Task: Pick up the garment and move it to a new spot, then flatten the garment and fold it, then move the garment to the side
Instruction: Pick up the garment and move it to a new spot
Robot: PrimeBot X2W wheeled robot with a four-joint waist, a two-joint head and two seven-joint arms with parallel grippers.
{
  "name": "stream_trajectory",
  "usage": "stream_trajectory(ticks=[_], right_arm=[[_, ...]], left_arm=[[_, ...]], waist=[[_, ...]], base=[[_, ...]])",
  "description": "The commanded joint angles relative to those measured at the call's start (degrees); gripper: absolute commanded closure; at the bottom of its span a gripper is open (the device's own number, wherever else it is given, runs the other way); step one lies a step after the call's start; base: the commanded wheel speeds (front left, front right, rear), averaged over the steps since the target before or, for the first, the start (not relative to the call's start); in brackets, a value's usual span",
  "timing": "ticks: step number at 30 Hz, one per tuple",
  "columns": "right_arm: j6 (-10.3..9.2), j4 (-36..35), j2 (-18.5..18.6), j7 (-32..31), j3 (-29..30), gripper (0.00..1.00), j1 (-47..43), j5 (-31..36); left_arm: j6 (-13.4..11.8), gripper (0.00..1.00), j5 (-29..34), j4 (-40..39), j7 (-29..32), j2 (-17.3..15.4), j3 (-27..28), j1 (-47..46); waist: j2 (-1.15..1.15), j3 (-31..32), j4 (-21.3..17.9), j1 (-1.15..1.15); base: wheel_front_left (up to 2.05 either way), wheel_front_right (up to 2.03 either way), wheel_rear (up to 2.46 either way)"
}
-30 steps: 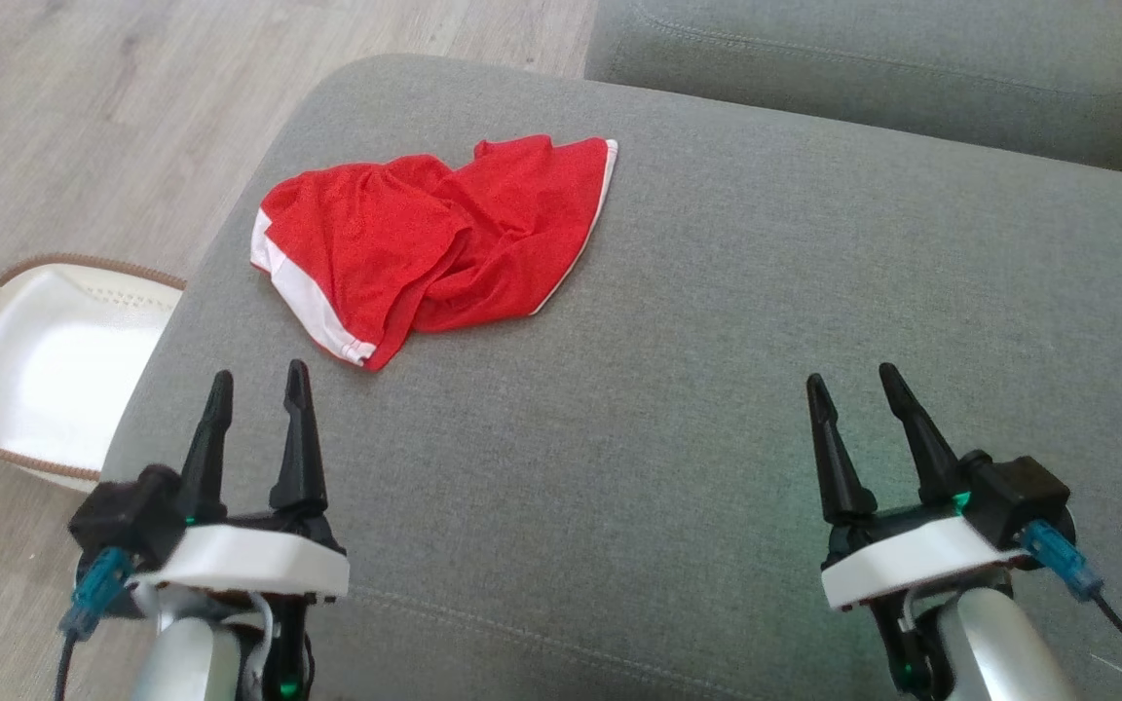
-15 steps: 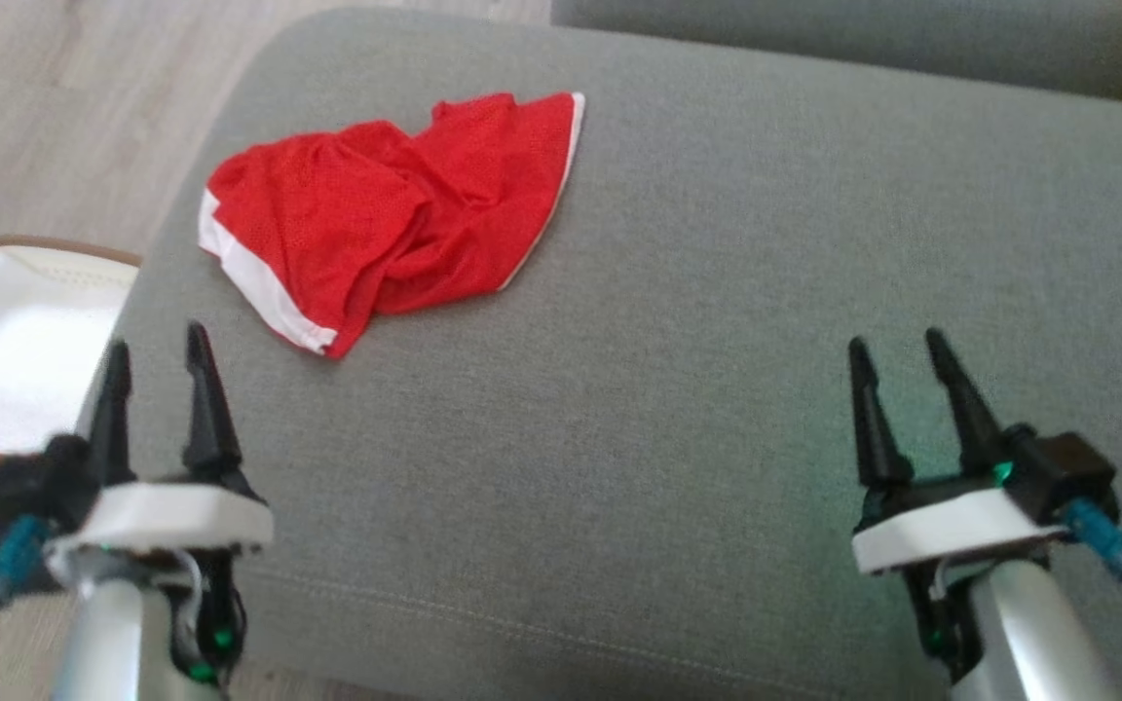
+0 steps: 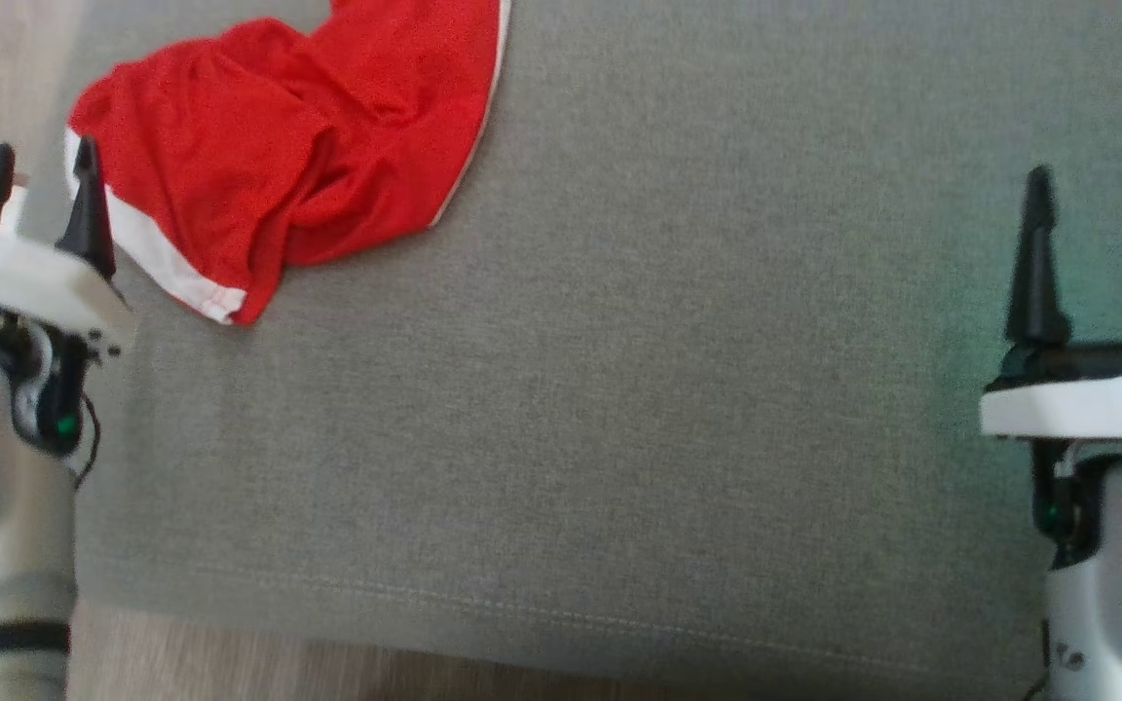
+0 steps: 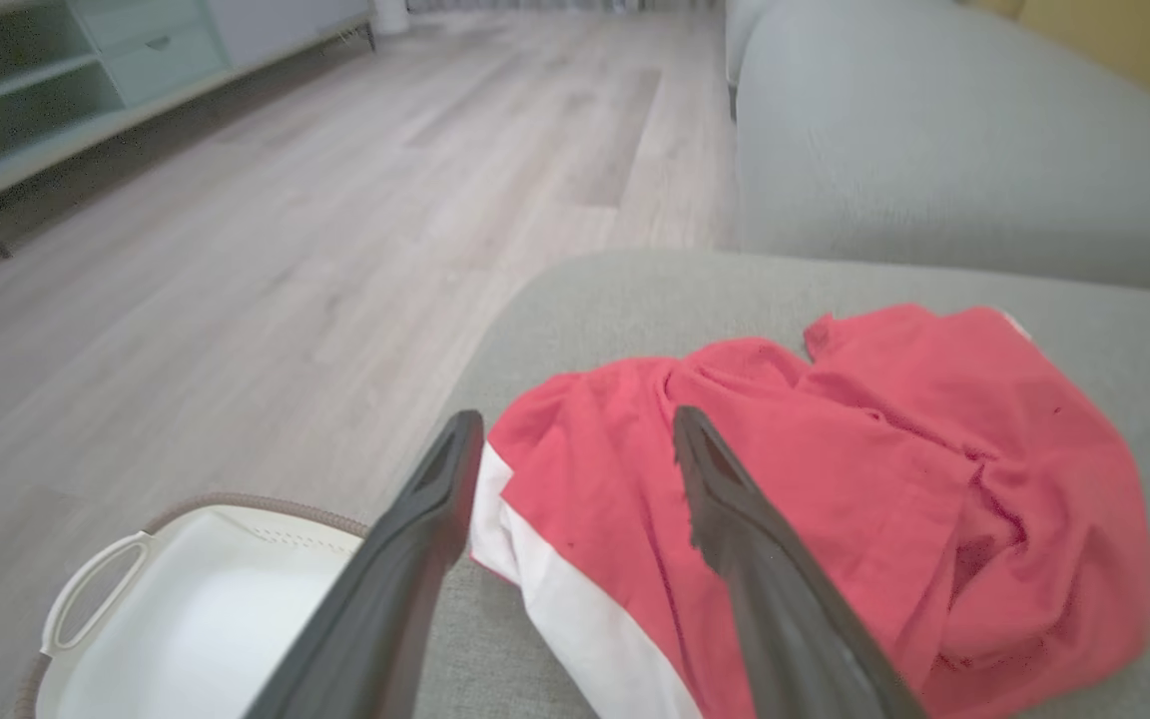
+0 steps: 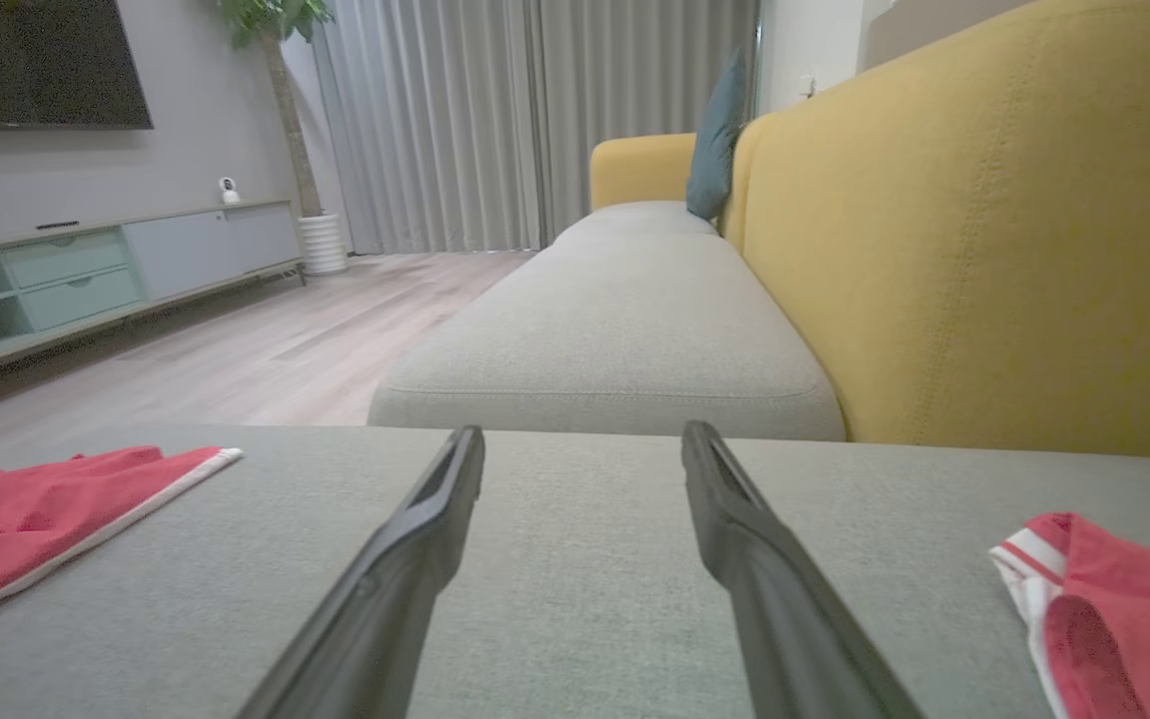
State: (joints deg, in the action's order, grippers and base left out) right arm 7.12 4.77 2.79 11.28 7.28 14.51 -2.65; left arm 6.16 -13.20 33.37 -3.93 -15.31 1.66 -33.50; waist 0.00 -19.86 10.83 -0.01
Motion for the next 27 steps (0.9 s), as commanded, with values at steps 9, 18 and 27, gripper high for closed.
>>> stream_trajectory(ticks=[9, 18, 27], right_arm=[[0.36, -7.36, 0.09, -2.25, -1.19, 0.0, 2.34, 1.16], [0.36, -8.95, 0.09, -2.62, -2.11, 0.0, 3.02, 1.36], [0.36, -7.59, 0.09, -1.86, -2.7, 0.0, 2.49, 0.9]], left_arm=[[1.3, 0.0, -7.05, 10.91, 13.98, -7.2, -8.65, -12.9], [1.32, 0.0, -17.36, 14.87, 20.27, -11.9, -18.82, -16.89], [1.32, 1.0, -25.23, 14.81, 15.98, -12.93, -23.48, -16.94]], waist=[[0.0, -7.57, -2.69, 0.01], [0.0, -10.69, -4.7, 0.01], [0.0, -8.31, -6.08, 0.01]], base=[[0.0, 0.0, 0.0], [0.0, 0.0, 0.0], [0.0, 0.0, 0.0]])
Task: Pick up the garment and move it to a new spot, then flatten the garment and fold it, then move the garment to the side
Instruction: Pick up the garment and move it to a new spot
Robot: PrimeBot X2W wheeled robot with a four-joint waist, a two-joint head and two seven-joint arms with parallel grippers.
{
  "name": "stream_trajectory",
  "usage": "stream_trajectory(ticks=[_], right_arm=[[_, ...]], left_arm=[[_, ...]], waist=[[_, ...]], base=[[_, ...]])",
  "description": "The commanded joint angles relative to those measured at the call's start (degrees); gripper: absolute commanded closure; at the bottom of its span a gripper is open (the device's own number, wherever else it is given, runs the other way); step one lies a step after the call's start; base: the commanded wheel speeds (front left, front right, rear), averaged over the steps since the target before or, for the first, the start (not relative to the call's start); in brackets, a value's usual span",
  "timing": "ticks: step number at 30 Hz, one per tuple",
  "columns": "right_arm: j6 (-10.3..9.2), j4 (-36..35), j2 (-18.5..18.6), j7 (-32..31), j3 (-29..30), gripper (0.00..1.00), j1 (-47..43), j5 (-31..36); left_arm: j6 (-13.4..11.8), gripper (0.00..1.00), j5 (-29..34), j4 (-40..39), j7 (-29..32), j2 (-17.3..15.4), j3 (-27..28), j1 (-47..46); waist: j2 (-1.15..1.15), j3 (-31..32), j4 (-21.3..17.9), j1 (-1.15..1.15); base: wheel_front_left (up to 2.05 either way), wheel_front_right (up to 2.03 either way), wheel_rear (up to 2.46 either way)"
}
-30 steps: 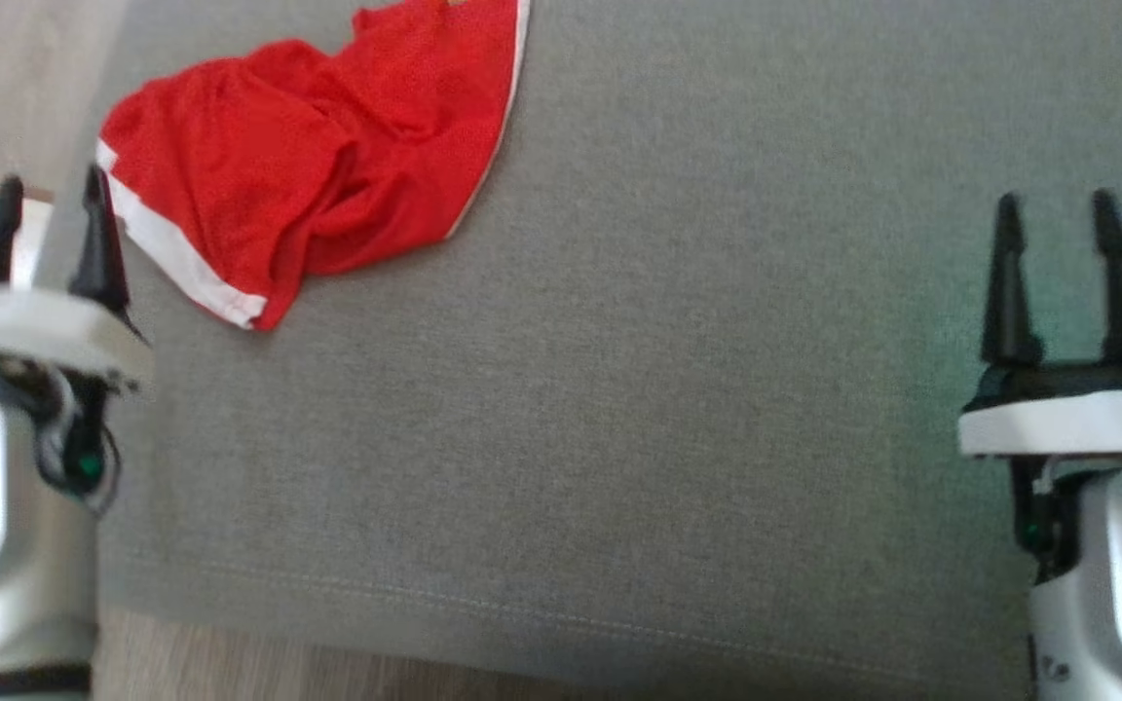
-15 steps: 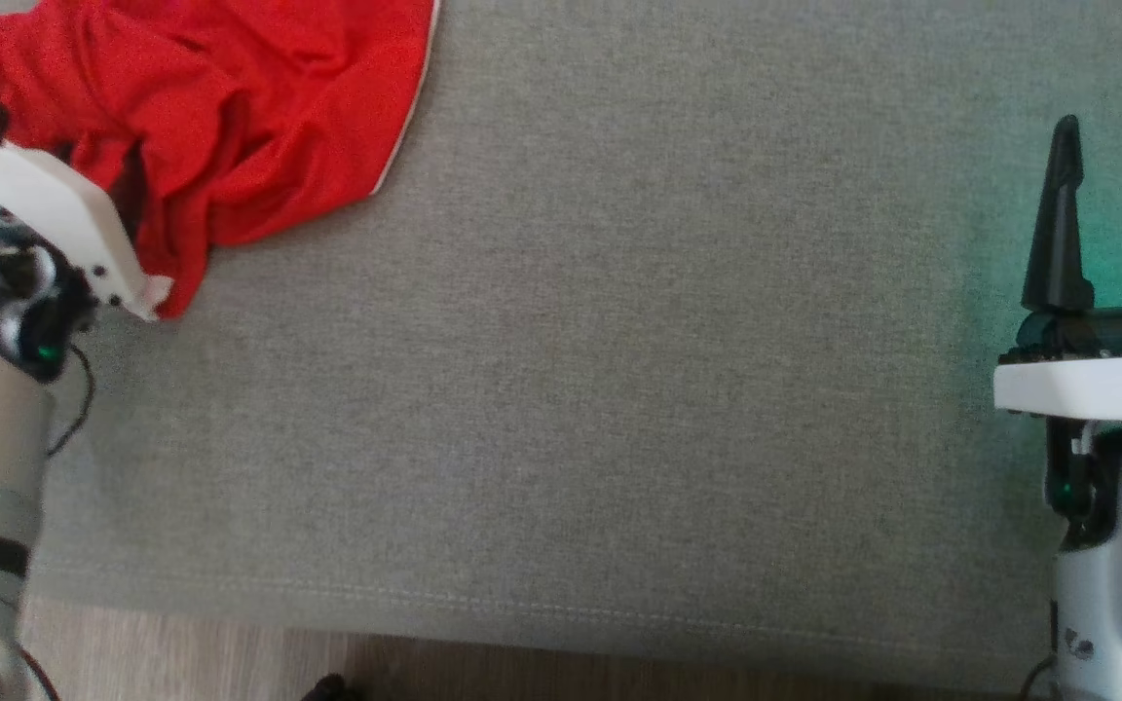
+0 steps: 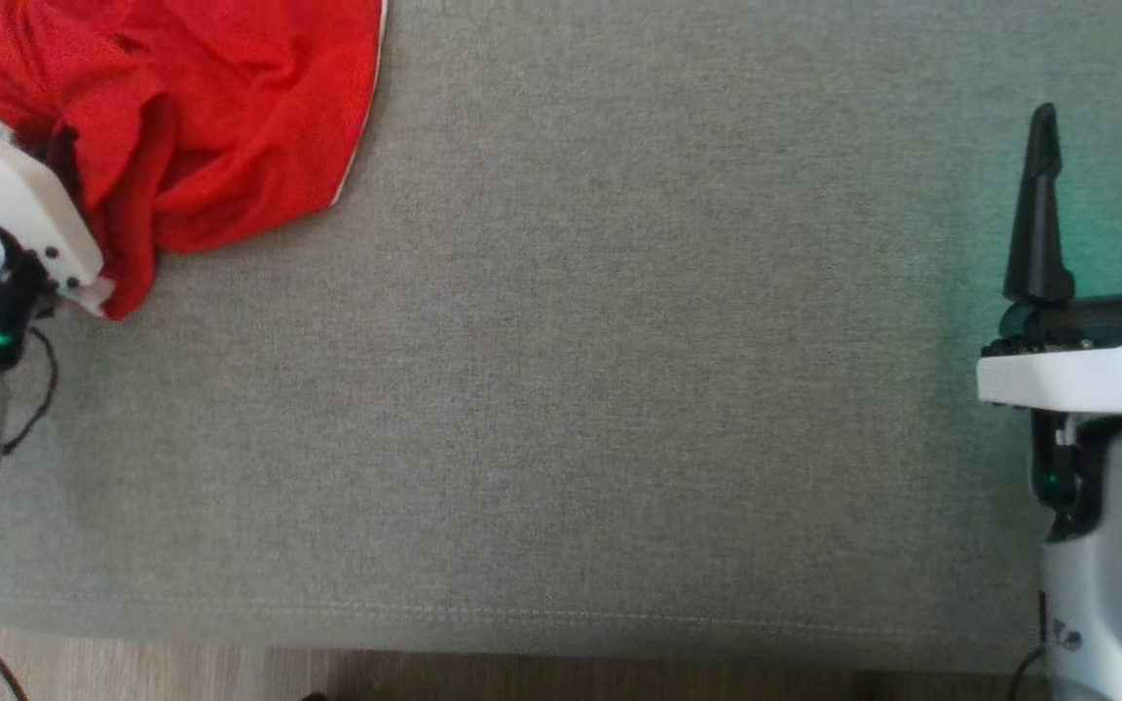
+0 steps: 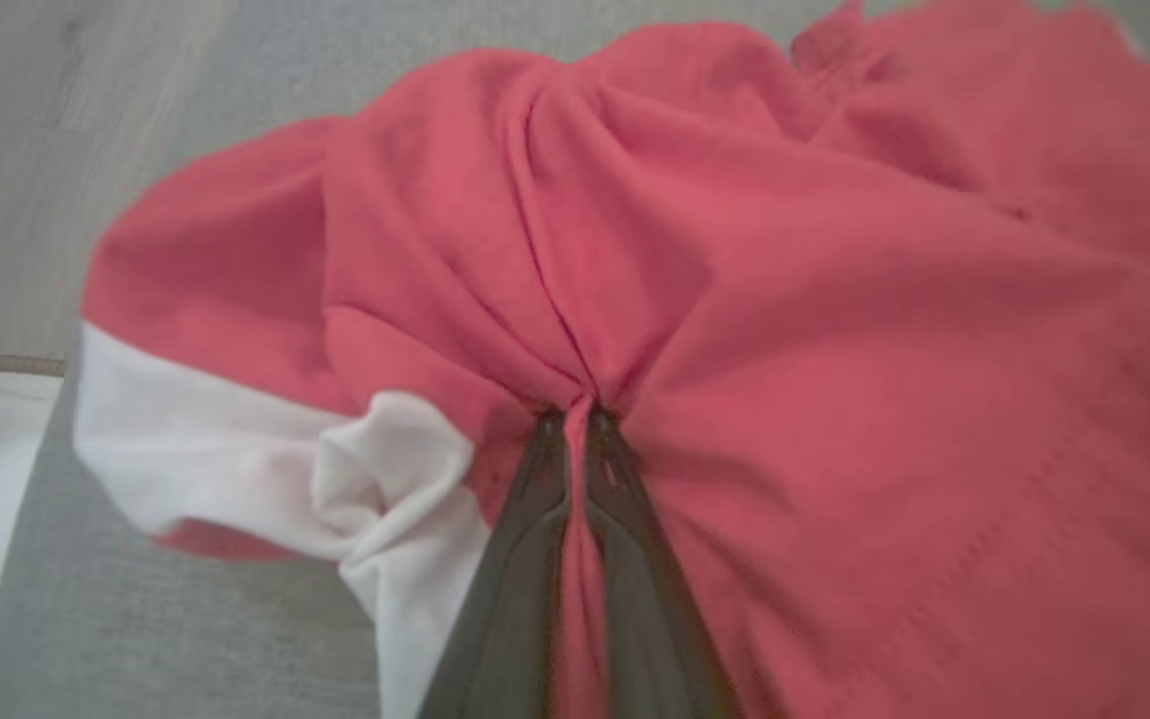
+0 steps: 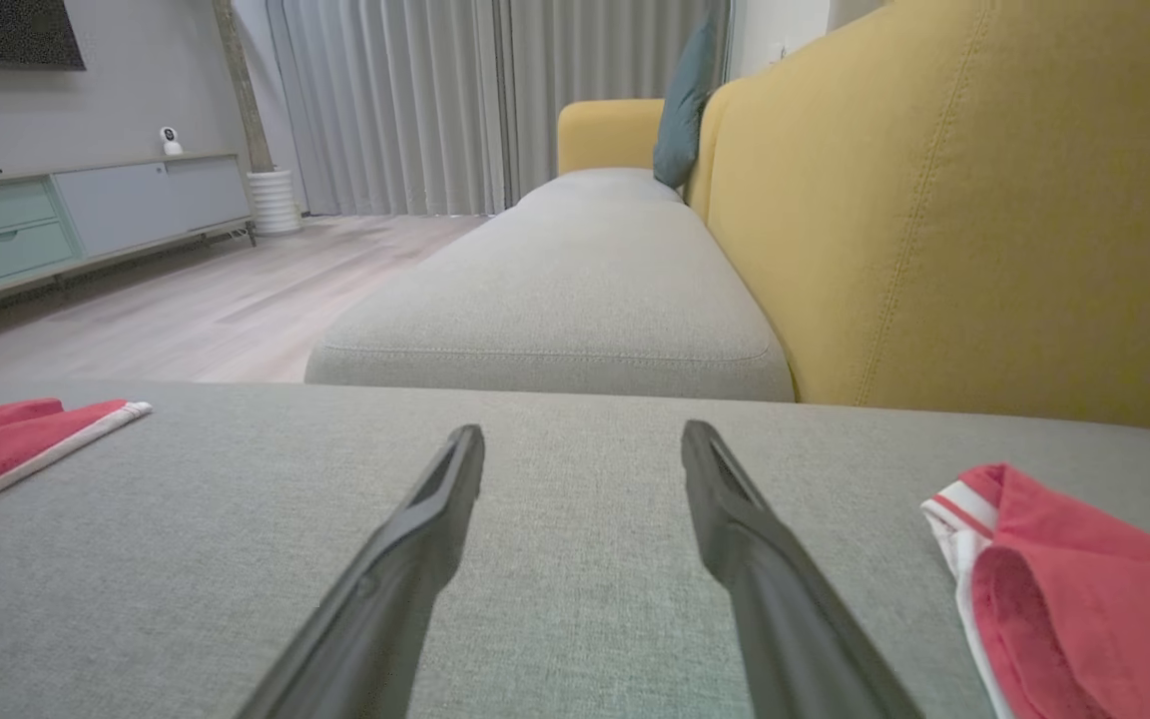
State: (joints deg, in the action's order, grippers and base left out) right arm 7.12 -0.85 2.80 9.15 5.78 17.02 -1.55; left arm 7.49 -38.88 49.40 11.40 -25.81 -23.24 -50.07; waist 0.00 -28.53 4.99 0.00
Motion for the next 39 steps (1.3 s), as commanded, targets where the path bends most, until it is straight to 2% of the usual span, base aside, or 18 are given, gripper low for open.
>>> stream_trajectory(ticks=[1, 6, 13, 24, 31, 36, 39], right_arm=[[0.36, -1.57, 0.08, 0.49, -1.52, 0.0, -0.09, -0.43], [0.36, 1.2, 0.08, 1.85, -2.72, 0.0, -0.85, -1.96], [0.36, 4.73, 0.08, 3.32, -3.26, 0.0, -2.23, -3.8], [0.36, 7.23, 0.08, 4.68, -3.34, 0.0, -3.5, -5.68], [0.36, 7.27, 0.08, 5.02, -3.18, 0.0, -3.43, -5.97], [0.36, 7.28, 0.08, 5.23, -4.11, 0.0, -2.45, -6.52], [0.36, 7.41, 0.08, 5.36, -4.44, 0.0, -2.24, -6.83]], left_arm=[[-0.01, 1.0, -0.5, -1.27, -0.69, -2.24, 1.6, -0.29], [-0.01, 1.0, -3.65, -2.0, -7.5, -0.92, 2.56, -0.09], [-0.76, 1.0, -6.7, -5.21, -13.98, 3.26, 4.5, 0.56], [-6.69, 1.0, -9.43, -16.42, -18.4, 13.0, 5.0, 5.0], [-10.95, 1.0, -9.14, -22.0, -20.73, 20.33, 1.96, 7.94], [-13.73, 1.0, -11.53, -25.12, -22.96, 22.71, -1.36, 9.19], [-15.01, 1.0, -13.87, -27.85, -24.27, 22.88, -3.91, 8.18]], waist=[[0.0, 1.06, -0.45, 0.0], [0.0, 5.47, -1.29, 0.0], [0.0, 11.74, -2.15, 0.0], [0.0, 16.56, -4.02, 0.0], [0.0, 16.56, -5.58, 0.0], [0.0, 15.4, -8.34, 0.0], [0.0, 14.73, -9.76, 0.0]], base=[[0.0, 0.0, 0.0], [0.0, 0.0, 0.0], [0.0, 0.0, 0.0], [0.0, 0.0, 0.0], [0.0, 0.0, 0.0], [0.0, 0.0, 0.0], [0.0, 0.0, 0.0]])
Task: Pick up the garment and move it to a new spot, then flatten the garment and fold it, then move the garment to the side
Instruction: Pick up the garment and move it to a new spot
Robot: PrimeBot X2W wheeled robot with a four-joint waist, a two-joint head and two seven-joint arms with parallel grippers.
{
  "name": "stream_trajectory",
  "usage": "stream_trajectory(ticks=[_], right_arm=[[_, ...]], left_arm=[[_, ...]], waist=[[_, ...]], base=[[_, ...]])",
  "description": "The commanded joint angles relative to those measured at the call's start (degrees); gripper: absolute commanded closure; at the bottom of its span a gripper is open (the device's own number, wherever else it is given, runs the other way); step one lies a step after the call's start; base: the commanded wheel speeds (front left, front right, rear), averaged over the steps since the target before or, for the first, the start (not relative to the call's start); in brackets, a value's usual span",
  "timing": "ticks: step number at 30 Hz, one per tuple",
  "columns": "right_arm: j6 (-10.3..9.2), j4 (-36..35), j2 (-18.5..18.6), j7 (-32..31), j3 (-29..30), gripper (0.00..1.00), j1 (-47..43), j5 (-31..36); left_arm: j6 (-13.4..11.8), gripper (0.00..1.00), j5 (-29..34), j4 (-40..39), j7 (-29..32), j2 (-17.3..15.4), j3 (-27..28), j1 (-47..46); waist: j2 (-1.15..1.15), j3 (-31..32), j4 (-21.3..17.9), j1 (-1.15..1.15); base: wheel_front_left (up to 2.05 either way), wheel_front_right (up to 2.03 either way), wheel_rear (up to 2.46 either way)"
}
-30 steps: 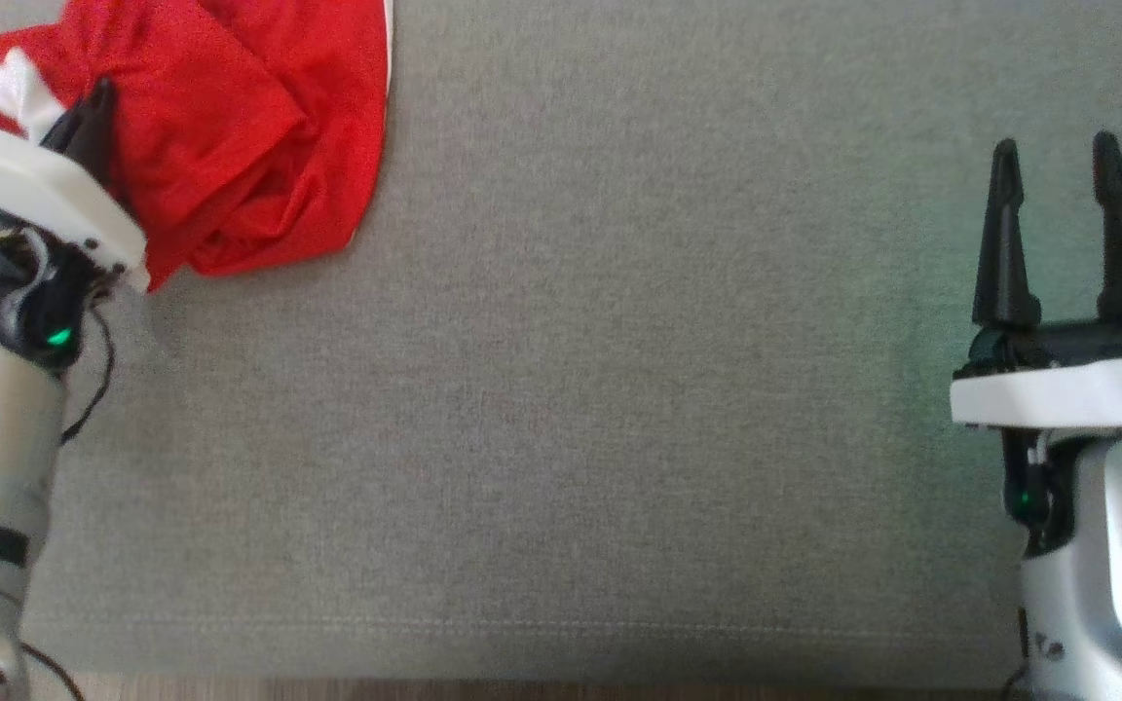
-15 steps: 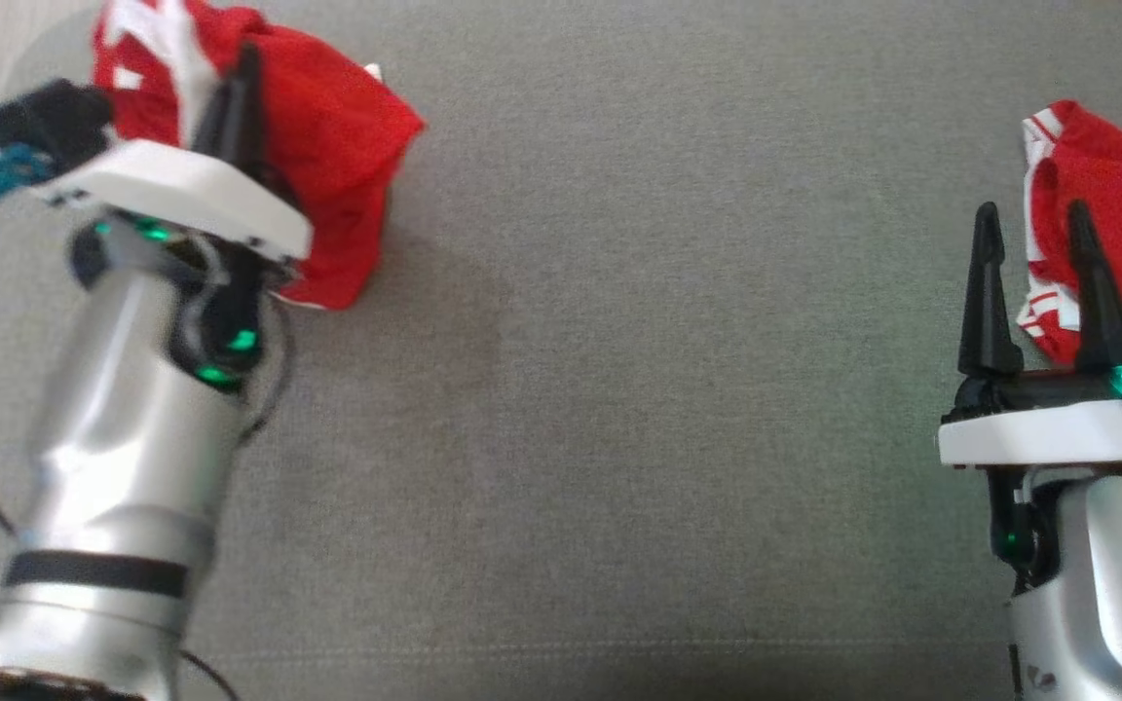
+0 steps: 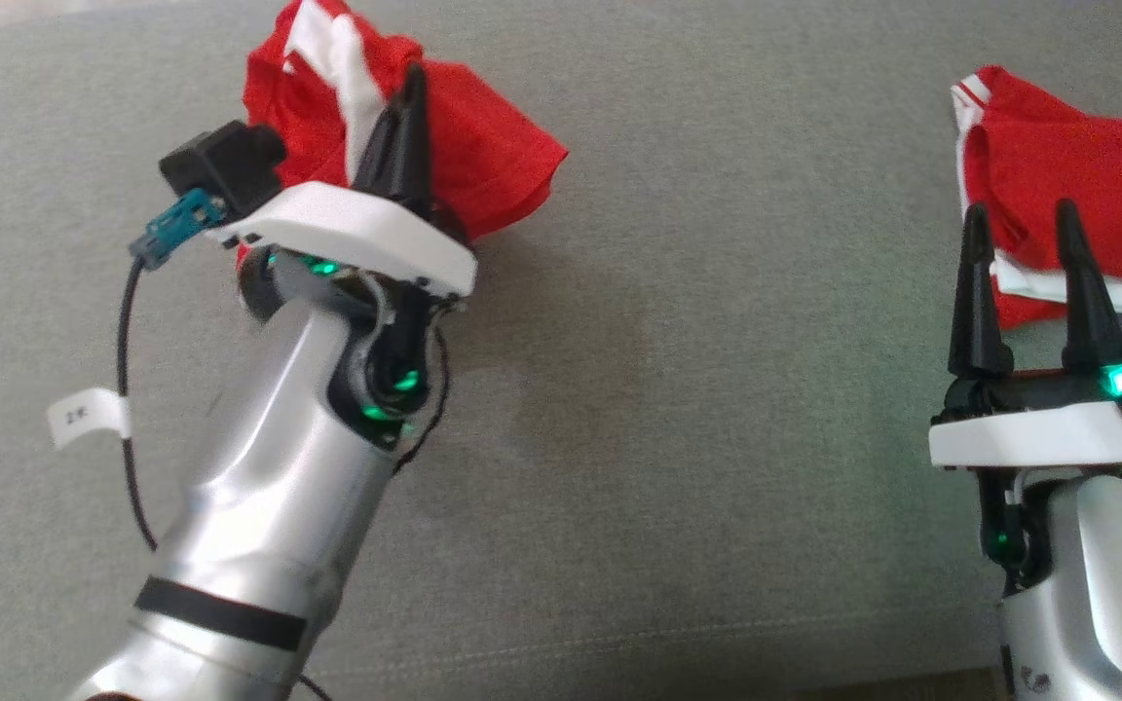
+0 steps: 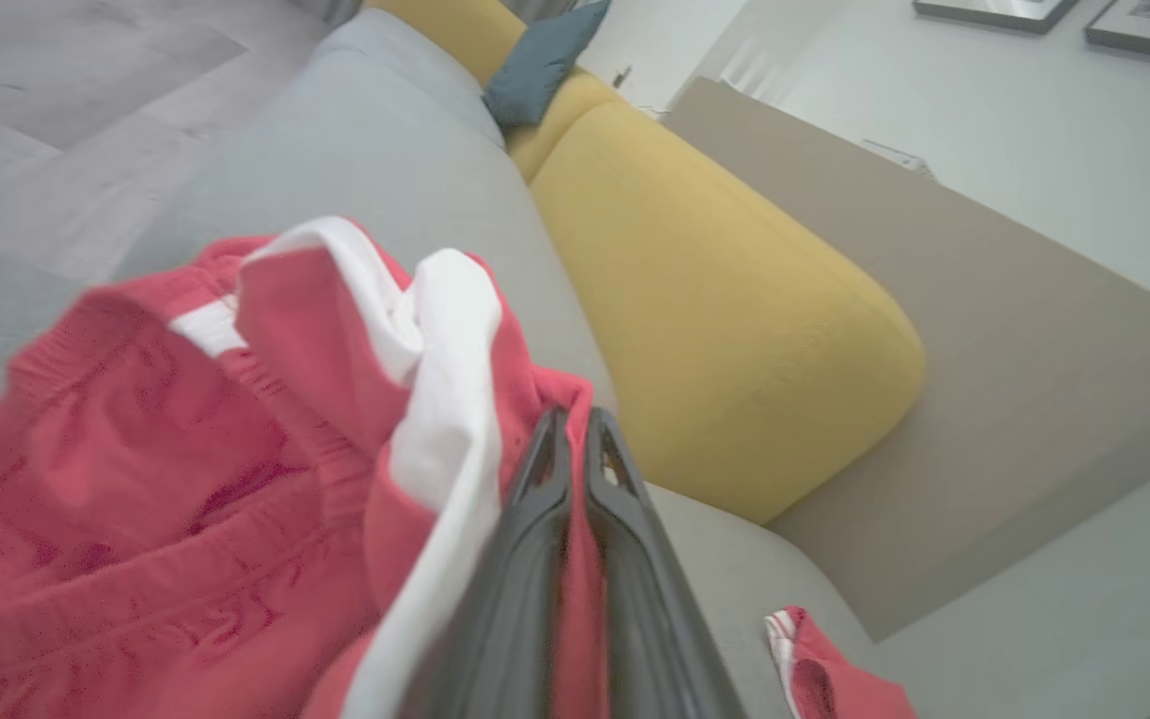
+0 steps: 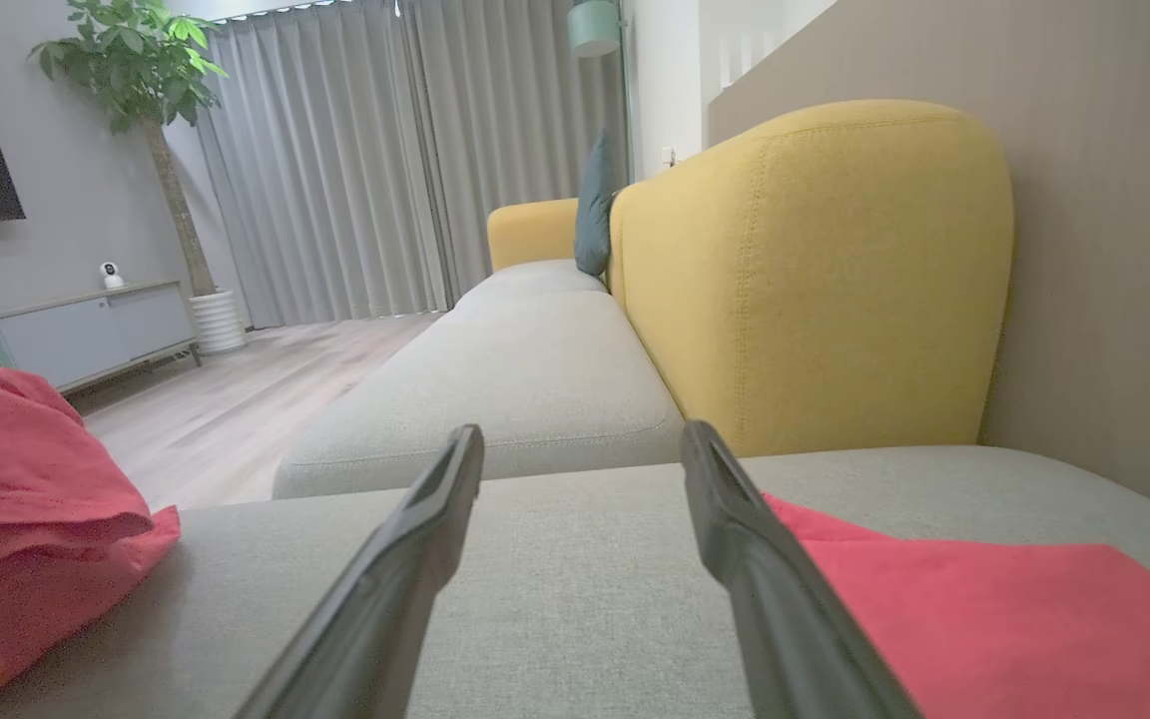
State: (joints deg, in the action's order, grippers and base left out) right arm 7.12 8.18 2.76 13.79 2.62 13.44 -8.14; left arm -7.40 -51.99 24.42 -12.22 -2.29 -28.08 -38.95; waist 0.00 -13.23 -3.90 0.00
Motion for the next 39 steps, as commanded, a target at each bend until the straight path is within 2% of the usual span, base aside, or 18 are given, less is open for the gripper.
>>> stream_trajectory(ticks=[1, 2, 6, 9, 14, 18, 19, 20, 21, 25, 28, 34, 39], right_arm=[[0.36, -1.53, 0.11, 0.75, -1.26, 0.0, 1.38, -0.31], [0.36, -1.53, 0.11, 0.75, -1.26, 0.0, 1.38, -0.31], [0.36, -1.25, 0.11, 0.91, -1.2, 0.0, 1.51, -0.55], [0.36, -1.1, 0.11, 1.0, -1.4, 0.0, 1.69, -0.78], [0.36, -0.75, 0.11, 1.12, -2.5, 0.0, 2.28, -1.58], [0.36, -0.48, 0.11, 1.17, -3.05, 0.0, 2.62, -2.21], [0.36, -0.51, 0.11, 1.18, -3.03, 0.0, 2.67, -2.29], [0.36, -0.59, 0.11, 1.18, -2.95, 0.0, 2.7, -2.36], [0.36, -0.67, 0.11, 1.18, -2.85, 0.0, 2.71, -2.41], [0.36, -0.78, 0.11, 1.19, -2.01, 0.0, 2.35, -2.16], [0.36, -0.54, 0.11, 1.19, -1.8, 0.0, 2.2, -1.69], [0.36, -0.18, 0.11, 1.2, -1.05, 0.0, 1.72, -0.49], [0.36, 0.57, 0.11, 1.2, -1.3, 0.0, 0.96, 0.49]], left_arm=[[-0.64, 1.0, -2.15, -4.33, -1.16, -0.63, -0.11, -3.49], [-0.64, 1.0, -2.15, -4.33, -1.16, -0.63, -0.11, -3.49], [-3.65, 1.0, -5.39, -9.76, -2.43, -0.61, -3.89, -6.16], [-5.86, 1.0, -4.13, -11.45, -2.67, -0.6, -7.86, -7.73], [-8.53, 1.0, 0.39, -8.27, -2.75, -0.6, -11.74, -7.42], [-8.83, 1.0, 1.76, -4.47, -2.76, -0.59, -13.98, -5.22], [-8.83, 0.69, 2.22, -3.5, -2.76, -0.59, -14.77, -4.93], [-8.88, 0.07, 2.74, -2.69, -2.76, -0.59, -15.38, -4.65], [-8.8, 0.0, 2.9, -2.01, -2.76, -0.59, -16.0, -4.3], [-7.57, 0.0, 2.73, -0.78, -2.77, -0.59, -18.28, -3.55], [-7.15, 0.0, 3.79, -0.82, -2.77, -0.59, -17.71, -3.6], [-6.5, 0.0, 9.41, -2.04, -2.77, -0.7, -12.59, -2.34], [-5.69, 0.0, 14.98, -4.37, -2.77, -3.65, -6.46, 0.98]], waist=[[0.0, -0.71, -1.27, 0.0], [0.0, -0.71, -1.27, 0.0], [0.0, -1.15, -2.45, 0.0], [0.0, -1.42, -3.0, 0.0], [0.0, -2.12, -4.39, 0.0], [0.0, -2.77, -5.4, 0.0], [0.0, -2.88, -5.52, 0.0], [0.0, -2.98, -5.61, 0.0], [0.0, -3.03, -5.65, 0.0], [0.0, -3.0, -4.76, 0.0], [0.0, -2.53, -3.41, 0.0], [0.0, -0.94, 0.41, 0.0], [0.0, 0.63, 3.35, 0.0]], base=[[0.0, 0.0, 0.0], [0.0, 0.0, 0.0], [0.0, 0.0, 0.0], [0.0, 0.0, 0.0], [0.0, 0.0, 0.0], [0.0, 0.0, 0.0], [0.0, 0.0, 0.0], [0.0, 0.0, 0.0], [0.0, 0.0, 0.0], [0.0, 0.0, 0.0], [0.0, 0.0, 0.0], [0.0, 0.0, 0.0], [0.0, 0.0, 0.0]])
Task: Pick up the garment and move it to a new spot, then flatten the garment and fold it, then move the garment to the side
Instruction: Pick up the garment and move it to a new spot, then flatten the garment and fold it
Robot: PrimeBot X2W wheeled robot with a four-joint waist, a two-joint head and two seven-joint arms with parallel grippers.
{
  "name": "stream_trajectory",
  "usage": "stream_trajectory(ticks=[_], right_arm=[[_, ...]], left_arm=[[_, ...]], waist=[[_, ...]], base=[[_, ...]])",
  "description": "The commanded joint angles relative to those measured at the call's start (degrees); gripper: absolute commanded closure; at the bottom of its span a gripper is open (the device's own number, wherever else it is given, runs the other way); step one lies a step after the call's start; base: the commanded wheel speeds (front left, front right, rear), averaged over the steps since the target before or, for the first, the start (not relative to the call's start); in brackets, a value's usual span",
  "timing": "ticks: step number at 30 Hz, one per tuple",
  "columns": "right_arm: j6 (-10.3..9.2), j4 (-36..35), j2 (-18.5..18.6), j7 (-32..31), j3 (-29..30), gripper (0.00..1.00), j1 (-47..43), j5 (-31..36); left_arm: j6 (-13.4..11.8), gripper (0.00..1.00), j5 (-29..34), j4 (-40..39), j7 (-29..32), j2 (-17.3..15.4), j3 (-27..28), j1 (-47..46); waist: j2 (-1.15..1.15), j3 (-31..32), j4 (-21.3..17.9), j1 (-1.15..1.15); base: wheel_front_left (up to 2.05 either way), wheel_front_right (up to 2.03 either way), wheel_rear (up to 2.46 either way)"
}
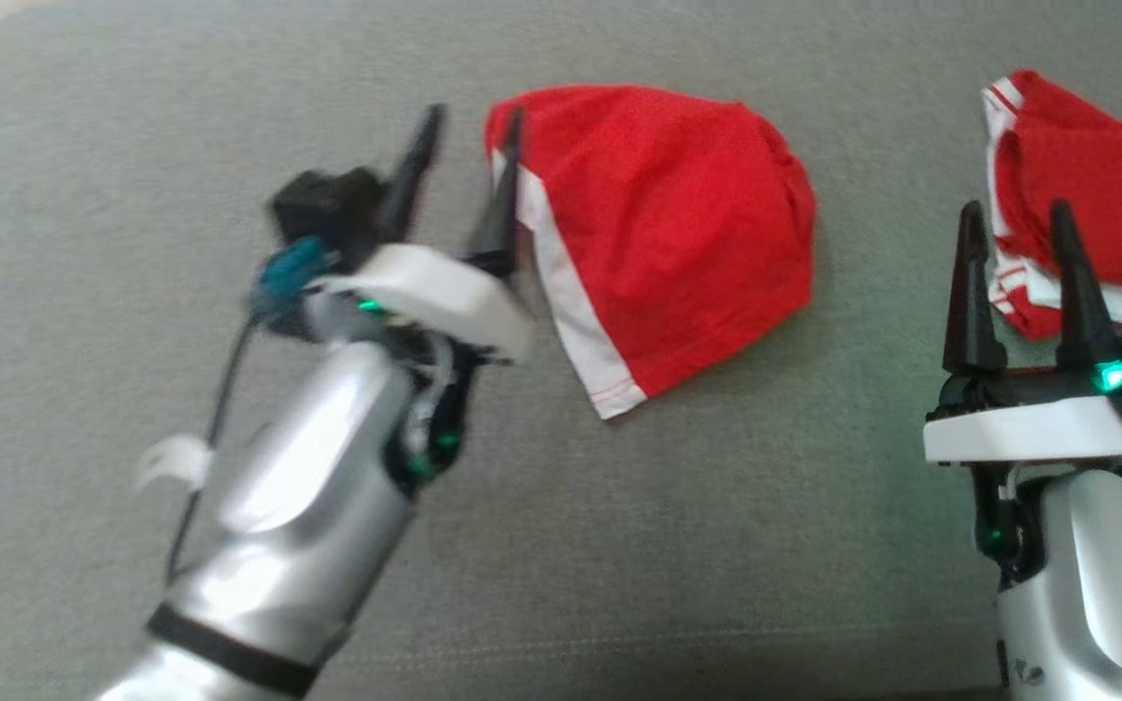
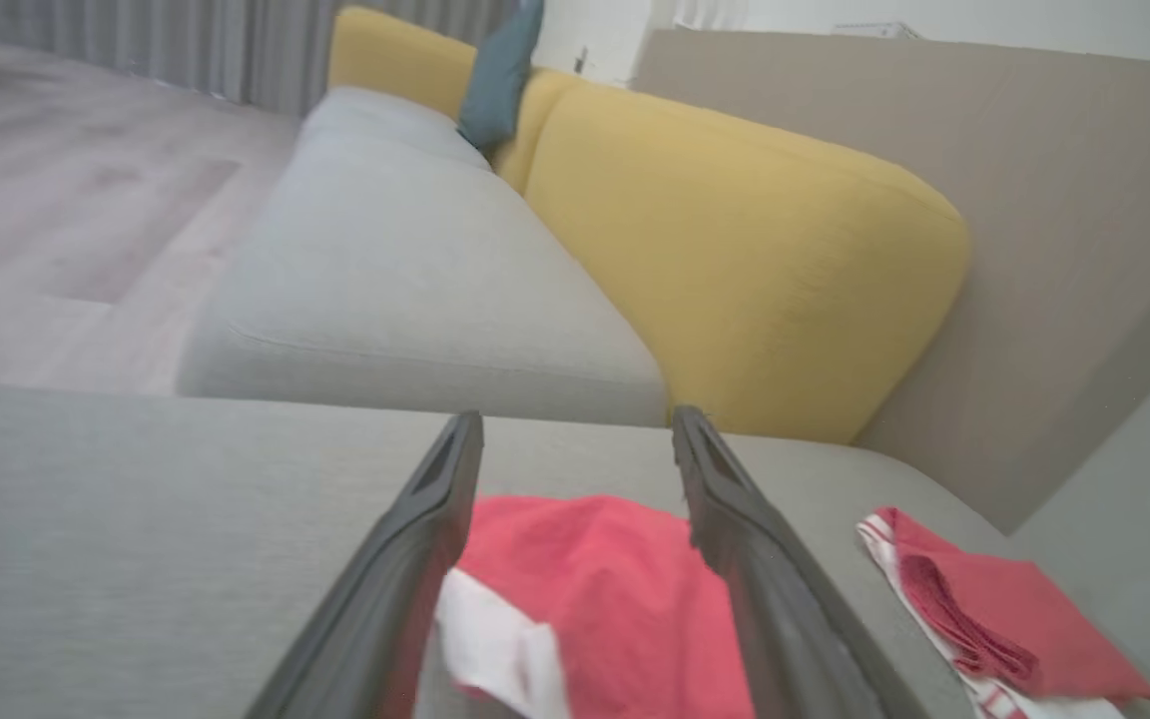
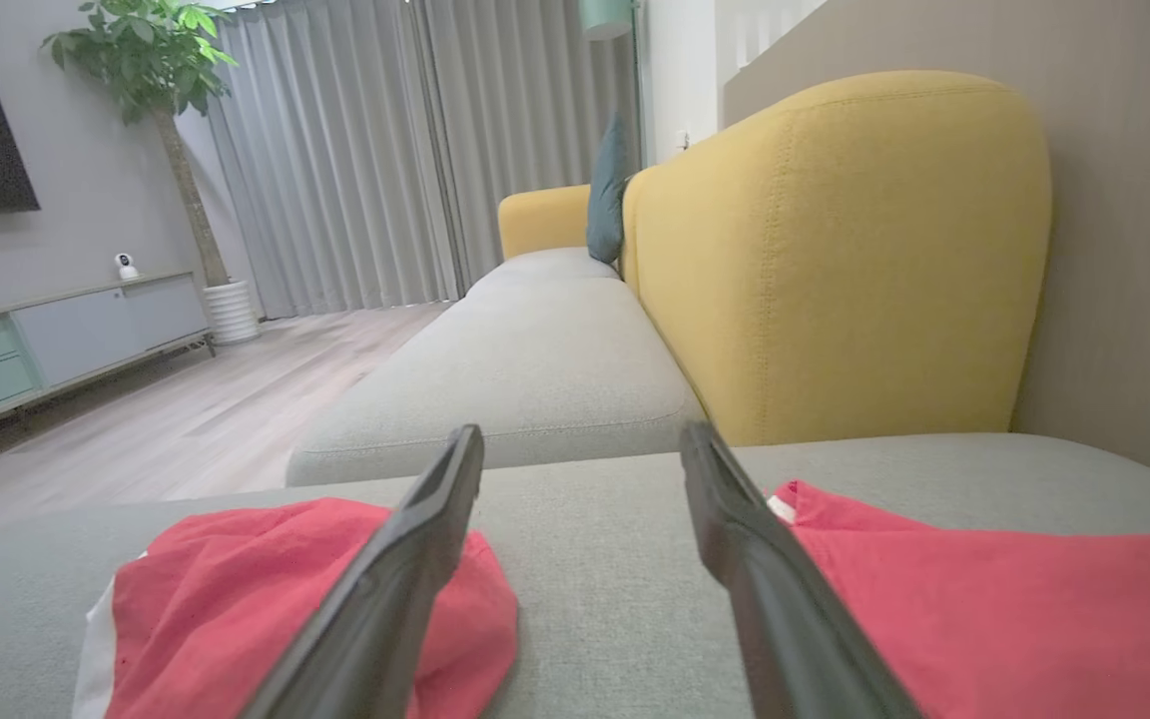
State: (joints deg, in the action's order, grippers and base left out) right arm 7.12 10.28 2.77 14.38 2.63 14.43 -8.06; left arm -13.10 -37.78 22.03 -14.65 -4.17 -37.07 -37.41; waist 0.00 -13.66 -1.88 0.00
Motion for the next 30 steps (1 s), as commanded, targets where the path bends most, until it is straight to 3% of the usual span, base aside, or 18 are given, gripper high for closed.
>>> stream_trajectory(ticks=[1, 6, 11, 21, 30], right_arm=[[0.36, -1.33, 0.1, 0.62, -1.62, 0.0, -0.28, 0.62], [0.36, -0.33, 0.1, 0.54, -3.14, 0.0, -1.57, 1.0], [0.36, 0.25, 0.1, 0.33, -4.39, 0.0, -2.44, 1.06], [0.36, 0.82, 0.1, 0.16, -7.03, 0.0, -3.02, 0.97], [0.36, 2.45, 0.1, -5.42, -19.3, 0.0, -2.93, 0.96]], left_arm=[[0.08, 0.0, 1.83, -2.57, -0.34, -2.6, 3.85, 0.45], [0.98, 0.0, 6.8, -5.86, -0.34, -6.31, 10.1, 7.66], [2.3, 0.0, 9.23, -8.84, -0.35, -6.72, 15.35, 14.1], [6.96, 0.0, 14.4, -11.66, -0.35, -2.59, 24.01, 20.82], [10.15, 0.0, 17.08, -10.04, -0.35, 0.0, 26.92, 21.56]], waist=[[0.0, 1.36, 1.86, 0.0], [0.0, 2.74, 3.82, 0.0], [0.0, 3.27, 4.84, 0.0], [0.0, 4.16, 5.66, 0.0], [0.0, 3.03, 7.34, 0.0]], base=[[0.0, 0.0, 0.0], [0.0, 0.0, 0.0], [0.0, 0.0, 0.0], [0.0, 0.0, 0.0], [0.0, 0.0, 0.0]])
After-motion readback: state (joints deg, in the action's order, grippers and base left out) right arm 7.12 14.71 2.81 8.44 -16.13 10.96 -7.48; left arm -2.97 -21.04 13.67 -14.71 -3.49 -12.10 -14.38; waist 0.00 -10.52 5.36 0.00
